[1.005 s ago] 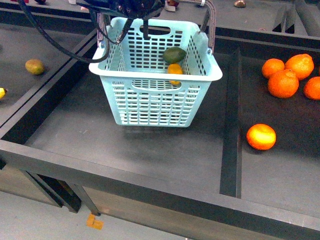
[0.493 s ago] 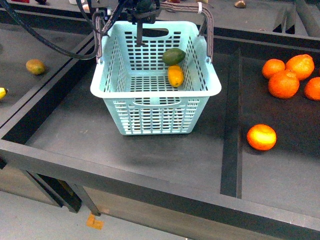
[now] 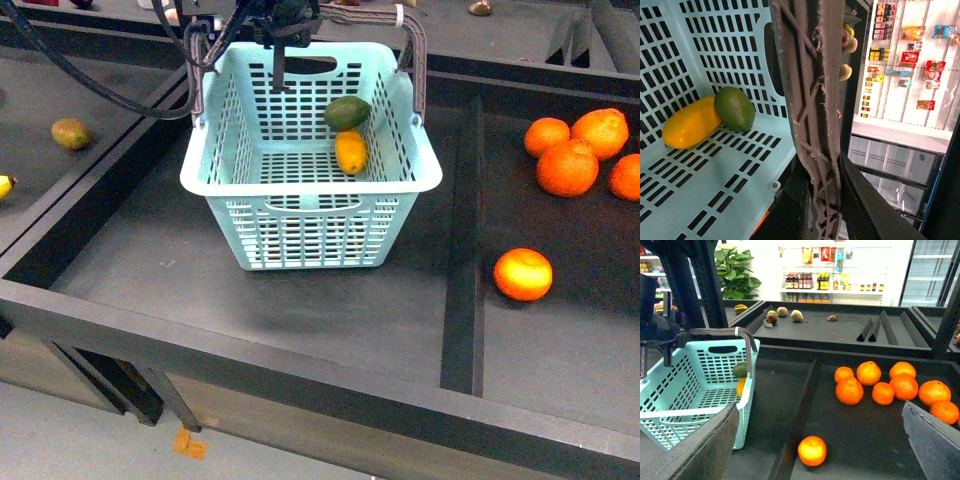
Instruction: Pick mango and avocado into basket
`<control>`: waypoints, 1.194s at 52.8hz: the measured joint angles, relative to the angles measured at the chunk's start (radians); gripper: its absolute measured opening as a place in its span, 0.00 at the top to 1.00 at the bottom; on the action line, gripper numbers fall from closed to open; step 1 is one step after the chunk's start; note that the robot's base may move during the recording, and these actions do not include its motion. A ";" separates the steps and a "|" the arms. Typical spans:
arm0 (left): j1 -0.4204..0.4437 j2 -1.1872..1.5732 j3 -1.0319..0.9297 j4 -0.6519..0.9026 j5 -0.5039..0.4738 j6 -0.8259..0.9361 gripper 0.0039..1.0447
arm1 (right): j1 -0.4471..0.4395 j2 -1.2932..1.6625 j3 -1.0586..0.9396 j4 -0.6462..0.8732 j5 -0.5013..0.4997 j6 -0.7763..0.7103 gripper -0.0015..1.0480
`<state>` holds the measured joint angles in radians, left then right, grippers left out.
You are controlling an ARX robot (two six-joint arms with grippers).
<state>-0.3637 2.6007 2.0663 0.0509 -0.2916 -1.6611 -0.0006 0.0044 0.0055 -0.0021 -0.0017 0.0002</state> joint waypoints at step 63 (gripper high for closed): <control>-0.002 -0.023 -0.094 0.126 0.003 0.084 0.36 | 0.000 0.000 0.000 0.000 0.000 0.000 0.07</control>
<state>-0.3656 2.5782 1.9720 0.1772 -0.2886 -1.5776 -0.0006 0.0044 0.0055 -0.0021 -0.0017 0.0002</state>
